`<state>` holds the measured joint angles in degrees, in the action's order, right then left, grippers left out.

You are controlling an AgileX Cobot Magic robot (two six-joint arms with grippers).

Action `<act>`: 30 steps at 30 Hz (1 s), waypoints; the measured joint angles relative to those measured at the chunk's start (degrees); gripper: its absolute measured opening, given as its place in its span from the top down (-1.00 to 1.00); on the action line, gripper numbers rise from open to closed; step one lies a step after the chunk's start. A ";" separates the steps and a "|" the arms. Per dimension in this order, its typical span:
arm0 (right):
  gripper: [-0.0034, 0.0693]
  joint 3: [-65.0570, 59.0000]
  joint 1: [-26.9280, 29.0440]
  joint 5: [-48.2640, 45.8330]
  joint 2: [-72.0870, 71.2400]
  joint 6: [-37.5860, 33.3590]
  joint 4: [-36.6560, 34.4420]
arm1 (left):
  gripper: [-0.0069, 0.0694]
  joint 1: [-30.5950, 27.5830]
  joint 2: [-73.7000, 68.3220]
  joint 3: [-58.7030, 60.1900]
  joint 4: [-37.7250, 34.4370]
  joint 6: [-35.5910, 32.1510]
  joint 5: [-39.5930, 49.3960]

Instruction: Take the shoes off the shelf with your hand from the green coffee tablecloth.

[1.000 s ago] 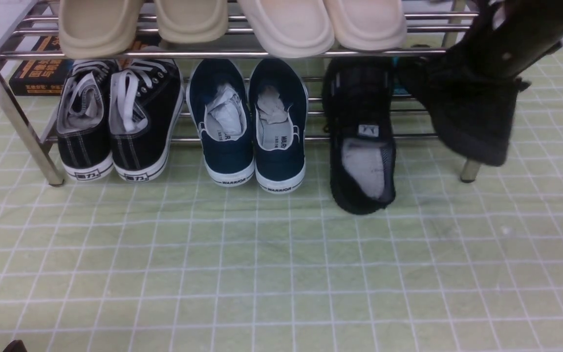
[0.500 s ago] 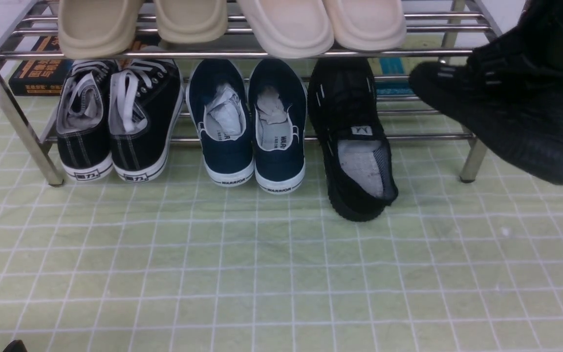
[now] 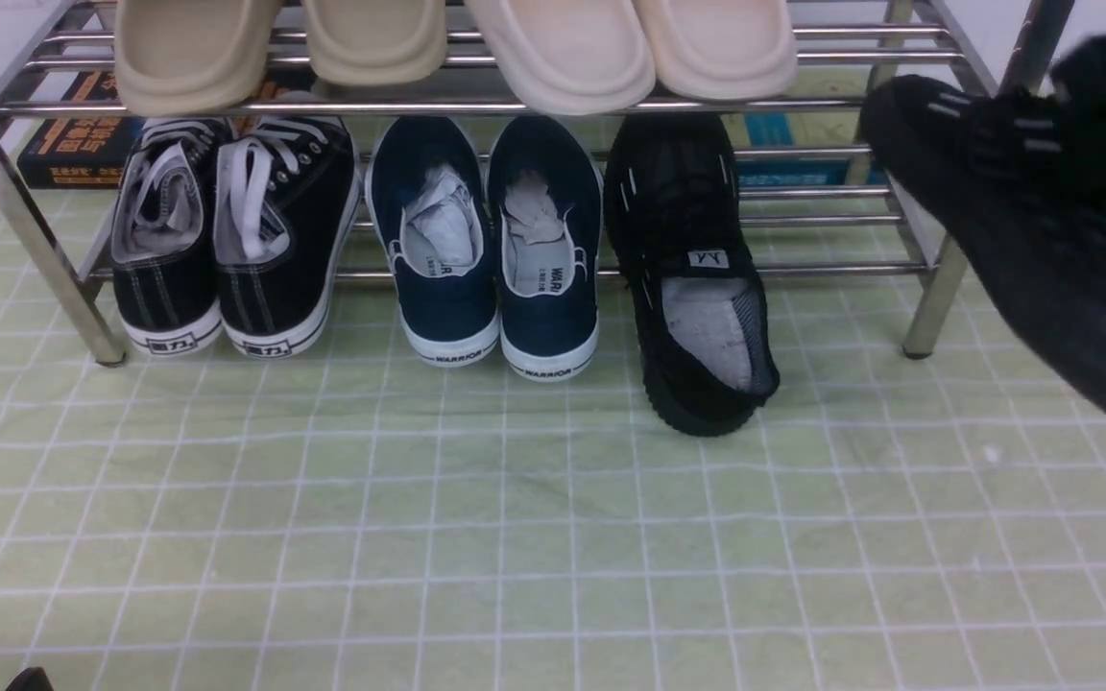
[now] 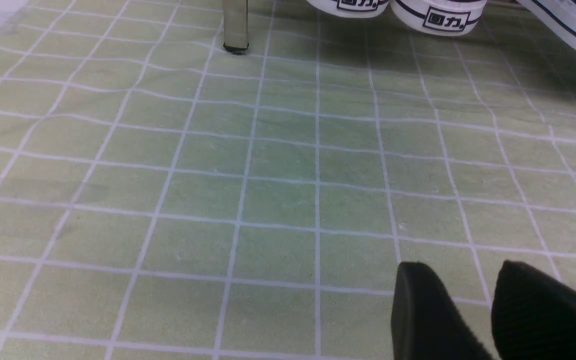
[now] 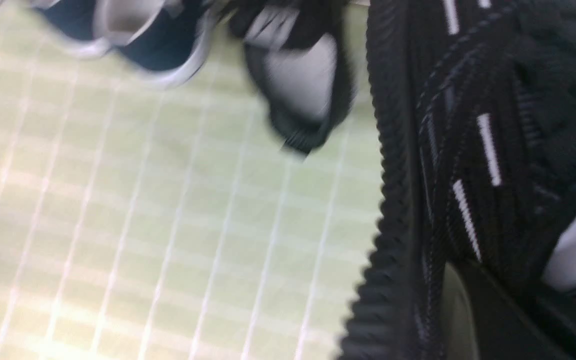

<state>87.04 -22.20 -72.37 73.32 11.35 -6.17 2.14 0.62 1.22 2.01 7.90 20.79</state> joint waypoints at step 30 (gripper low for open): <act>0.87 -11.30 -39.72 18.61 24.01 52.08 27.44 | 0.19 0.00 0.00 0.00 0.00 0.00 0.00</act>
<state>75.75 -61.92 -53.77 97.33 63.43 21.26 2.14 0.62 1.22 2.01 7.90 20.79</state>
